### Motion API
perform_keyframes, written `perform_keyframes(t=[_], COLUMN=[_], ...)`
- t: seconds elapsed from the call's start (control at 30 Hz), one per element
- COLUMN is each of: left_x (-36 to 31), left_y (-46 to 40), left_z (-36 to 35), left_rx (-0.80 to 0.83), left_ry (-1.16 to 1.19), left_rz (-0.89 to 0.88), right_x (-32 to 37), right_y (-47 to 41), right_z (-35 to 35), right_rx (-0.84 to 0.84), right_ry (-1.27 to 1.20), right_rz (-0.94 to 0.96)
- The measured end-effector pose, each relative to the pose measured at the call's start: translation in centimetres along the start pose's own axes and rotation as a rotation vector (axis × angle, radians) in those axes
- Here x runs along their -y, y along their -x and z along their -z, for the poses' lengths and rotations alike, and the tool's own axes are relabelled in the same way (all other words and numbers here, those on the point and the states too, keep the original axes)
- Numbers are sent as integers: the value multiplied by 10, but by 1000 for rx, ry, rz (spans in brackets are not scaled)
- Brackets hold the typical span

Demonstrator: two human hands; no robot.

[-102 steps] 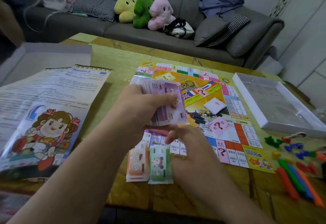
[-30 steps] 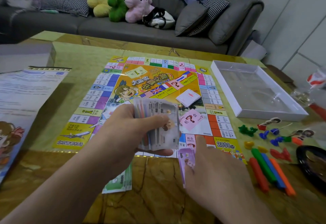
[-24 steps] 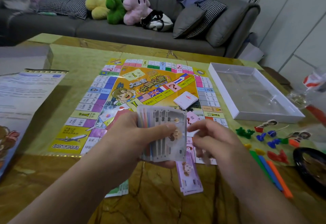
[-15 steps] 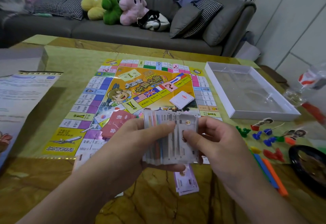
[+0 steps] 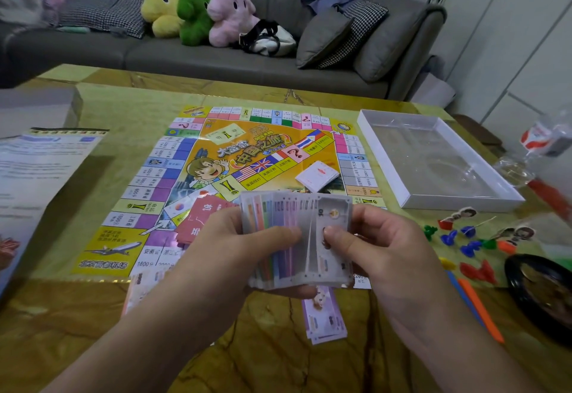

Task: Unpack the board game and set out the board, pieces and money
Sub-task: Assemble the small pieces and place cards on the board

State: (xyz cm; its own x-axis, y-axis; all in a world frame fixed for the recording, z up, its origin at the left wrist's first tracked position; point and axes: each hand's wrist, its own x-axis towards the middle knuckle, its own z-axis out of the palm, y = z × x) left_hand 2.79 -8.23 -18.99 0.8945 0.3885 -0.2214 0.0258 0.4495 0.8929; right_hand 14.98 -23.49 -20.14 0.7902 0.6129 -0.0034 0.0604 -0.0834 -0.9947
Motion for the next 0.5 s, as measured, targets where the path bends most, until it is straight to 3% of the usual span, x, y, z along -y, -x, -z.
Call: perform_keyframes(t=[0.3, 0.5], left_x=[1, 2], left_y=[0, 1], left_z=[-1, -2], left_rx=[-44, 35], left_ry=[-49, 2], left_rz=[-61, -38], right_x=[-1, -3], right_y=[-3, -6], right_z=[3, 5], right_rx=[20, 88], right_ry=[-73, -254], right_rz=[-25, -143])
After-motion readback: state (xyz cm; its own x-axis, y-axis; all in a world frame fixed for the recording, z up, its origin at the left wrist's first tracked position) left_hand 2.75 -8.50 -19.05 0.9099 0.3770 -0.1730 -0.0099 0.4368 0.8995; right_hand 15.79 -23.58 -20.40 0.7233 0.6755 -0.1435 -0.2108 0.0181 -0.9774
